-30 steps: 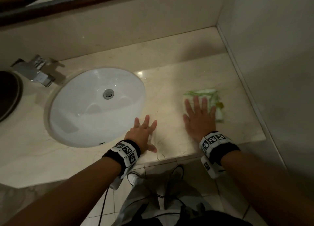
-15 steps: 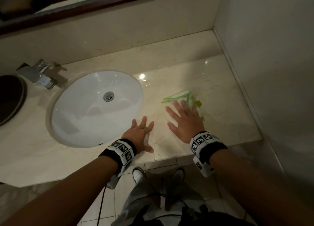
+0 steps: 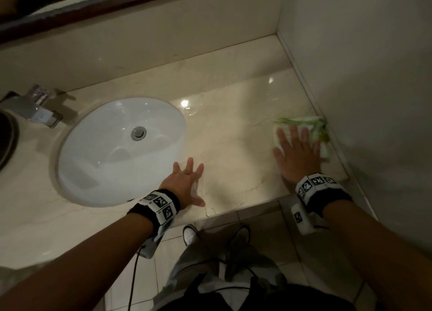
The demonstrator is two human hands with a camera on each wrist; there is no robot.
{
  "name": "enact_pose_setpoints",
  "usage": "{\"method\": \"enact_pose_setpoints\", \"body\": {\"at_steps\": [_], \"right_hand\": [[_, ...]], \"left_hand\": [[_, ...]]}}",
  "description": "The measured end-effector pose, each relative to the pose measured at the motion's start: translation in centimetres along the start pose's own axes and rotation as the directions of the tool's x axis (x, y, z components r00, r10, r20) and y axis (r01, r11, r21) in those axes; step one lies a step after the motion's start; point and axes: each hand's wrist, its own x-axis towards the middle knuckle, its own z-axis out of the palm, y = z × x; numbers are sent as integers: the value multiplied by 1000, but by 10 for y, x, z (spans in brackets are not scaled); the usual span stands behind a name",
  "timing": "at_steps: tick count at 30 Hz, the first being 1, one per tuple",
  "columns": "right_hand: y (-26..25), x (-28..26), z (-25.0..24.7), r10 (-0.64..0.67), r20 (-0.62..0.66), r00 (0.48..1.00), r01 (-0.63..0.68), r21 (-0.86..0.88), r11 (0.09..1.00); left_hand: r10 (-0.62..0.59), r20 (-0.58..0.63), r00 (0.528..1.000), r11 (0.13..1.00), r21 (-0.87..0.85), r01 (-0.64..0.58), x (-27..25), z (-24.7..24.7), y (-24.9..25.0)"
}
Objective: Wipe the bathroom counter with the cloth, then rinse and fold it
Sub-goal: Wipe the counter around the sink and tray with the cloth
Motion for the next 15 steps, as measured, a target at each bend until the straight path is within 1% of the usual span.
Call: {"method": "enact_pose_setpoints", "body": {"at_steps": [2, 4, 8, 11, 13, 15], "right_hand": [[-13, 0, 0, 20, -9, 1000, -19, 7, 1000], [-29, -1, 2, -5, -10, 1000, 5, 8, 1000], [-74, -4, 12, -127, -28, 991, 127, -7, 992], [-112, -11, 22, -237, -51, 970, 237, -18, 971], [-127, -14, 25, -285, -40, 958, 284, -25, 959], [-128, -15, 25, -307, -38, 951, 306, -32, 952]], "left_hand": [[2, -3, 1000, 1000, -3, -2, 1, 0, 0], [-1, -4, 1000, 1000, -8, 1, 1, 0, 0], [-5, 7, 1000, 1000, -9, 5, 1, 0, 1], [-5, 8, 1000, 1000, -14, 5, 0, -1, 2], [-7, 7, 1000, 1000, -15, 7, -1, -1, 2], [-5, 3, 1000, 1000, -9, 5, -1, -1, 2]]}}
